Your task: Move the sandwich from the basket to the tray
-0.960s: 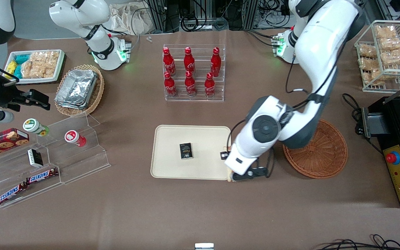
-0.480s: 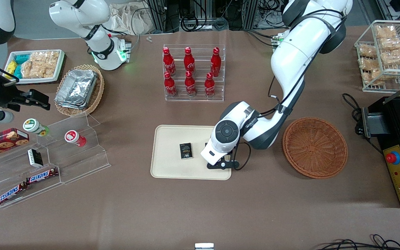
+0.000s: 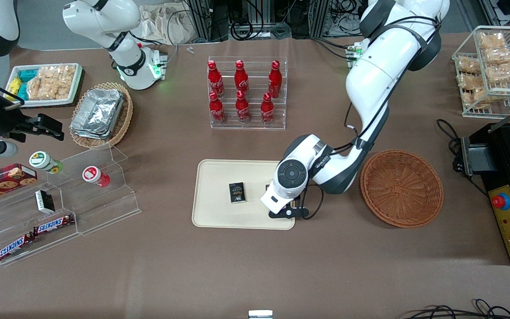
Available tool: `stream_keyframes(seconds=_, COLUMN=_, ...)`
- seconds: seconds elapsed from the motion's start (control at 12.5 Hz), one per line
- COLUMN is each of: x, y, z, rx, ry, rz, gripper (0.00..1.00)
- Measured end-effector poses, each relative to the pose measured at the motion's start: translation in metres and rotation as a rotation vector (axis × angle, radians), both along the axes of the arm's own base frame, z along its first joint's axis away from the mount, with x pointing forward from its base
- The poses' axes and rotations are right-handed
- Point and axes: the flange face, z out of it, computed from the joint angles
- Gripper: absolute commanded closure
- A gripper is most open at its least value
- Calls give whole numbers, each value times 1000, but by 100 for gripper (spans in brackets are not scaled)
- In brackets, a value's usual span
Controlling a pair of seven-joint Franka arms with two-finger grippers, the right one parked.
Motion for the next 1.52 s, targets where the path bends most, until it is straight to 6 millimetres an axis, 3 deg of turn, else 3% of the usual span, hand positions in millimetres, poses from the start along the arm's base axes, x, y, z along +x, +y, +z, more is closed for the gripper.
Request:
stream_keyframes(seconds=0.16, x=11, y=7, z=18, rx=-13, ry=-27, rz=17, gripper=0)
stream_keyframes(seconds=0.24, x=20, y=15, z=37, rx=-24, ry=-53, rz=33, gripper=0)
stream_keyframes(seconds=0.4, x=35, y=44, z=95, rx=-8, ry=-87, rz=71, gripper=0)
stream_keyframes(seconds=0.56, x=42, y=92, z=165, rx=44, ry=-92, rz=126, gripper=0)
stream_keyframes(seconds=0.72, x=48, y=151, z=231, rx=52, ry=-120, rz=202, gripper=0)
stream_keyframes(seconds=0.88, x=39, y=192, z=273, rx=55, ry=-153, rz=235, gripper=0)
stream_keyframes(seconds=1.04, x=17, y=219, z=297, rx=82, ry=-181, rz=246, gripper=0)
stream_keyframes(seconds=1.28, x=-13, y=263, z=316, rx=98, ry=-173, rz=179, gripper=0)
stream_keyframes(seconds=1.52, x=-25, y=315, z=330, rx=65, ry=-155, rz=84, gripper=0)
